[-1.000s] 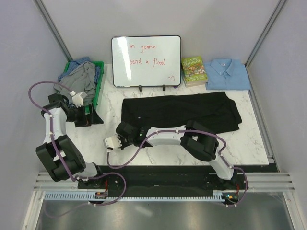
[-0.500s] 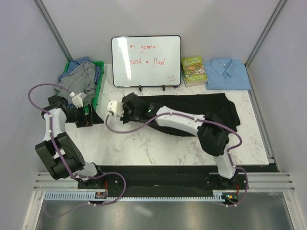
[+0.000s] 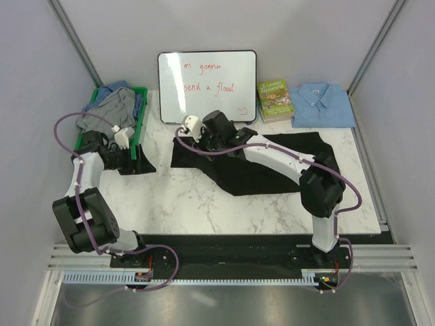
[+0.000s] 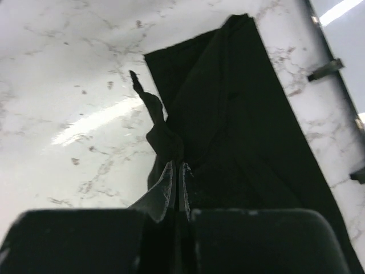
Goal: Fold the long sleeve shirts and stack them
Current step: Fold the shirt
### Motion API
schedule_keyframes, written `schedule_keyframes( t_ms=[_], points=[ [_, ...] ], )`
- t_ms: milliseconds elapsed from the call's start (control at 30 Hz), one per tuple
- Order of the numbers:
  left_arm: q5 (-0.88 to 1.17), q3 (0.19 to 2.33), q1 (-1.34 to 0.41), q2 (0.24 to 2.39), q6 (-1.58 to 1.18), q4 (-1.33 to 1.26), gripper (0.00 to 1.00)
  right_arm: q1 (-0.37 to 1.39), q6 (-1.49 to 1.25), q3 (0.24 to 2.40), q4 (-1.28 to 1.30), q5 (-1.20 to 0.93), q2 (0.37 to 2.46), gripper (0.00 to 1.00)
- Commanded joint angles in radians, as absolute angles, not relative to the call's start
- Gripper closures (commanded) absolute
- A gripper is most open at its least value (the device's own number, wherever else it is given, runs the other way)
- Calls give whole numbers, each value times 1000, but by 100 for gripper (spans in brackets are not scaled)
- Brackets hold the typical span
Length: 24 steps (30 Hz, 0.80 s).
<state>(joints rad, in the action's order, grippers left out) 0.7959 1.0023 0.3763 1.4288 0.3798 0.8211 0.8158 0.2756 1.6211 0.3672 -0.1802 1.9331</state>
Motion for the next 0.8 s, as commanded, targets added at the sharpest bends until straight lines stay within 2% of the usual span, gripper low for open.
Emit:
schedule_keyframes(
  t_ms=[0, 67, 100, 267, 333, 433, 467, 533, 633, 667, 767],
  points=[
    [798, 1009, 382, 1431, 344, 772, 12, 876, 227, 1660, 360, -345, 1959, 81],
    [796, 1014, 385, 1428, 345, 775, 11, 900, 289, 1692, 417, -465, 1956, 71],
    [795, 1022, 387, 1427, 351, 776, 11, 922, 308, 1697, 440, -483, 1947, 63],
    [798, 1051, 383, 1446, 471, 813, 12, 899, 319, 1651, 544, -456, 1875, 56],
    [798, 1063, 382, 1463, 518, 822, 14, 848, 315, 1617, 592, -431, 1865, 56],
    [778, 1069, 362, 1505, 644, 860, 23, 776, 304, 1560, 635, -413, 1858, 57],
    [744, 1063, 336, 1514, 723, 868, 29, 763, 308, 1554, 647, -414, 1865, 58],
    [729, 1048, 321, 1525, 768, 858, 33, 747, 316, 1560, 669, -413, 1879, 59],
    [729, 1074, 321, 1584, 683, 859, 43, 753, 302, 1588, 646, -440, 1902, 60],
    [764, 1101, 321, 1630, 622, 871, 51, 758, 289, 1598, 640, -446, 1917, 61],
    [868, 1101, 319, 1670, 472, 891, 51, 790, 281, 1634, 609, -453, 1953, 64]
  ],
)
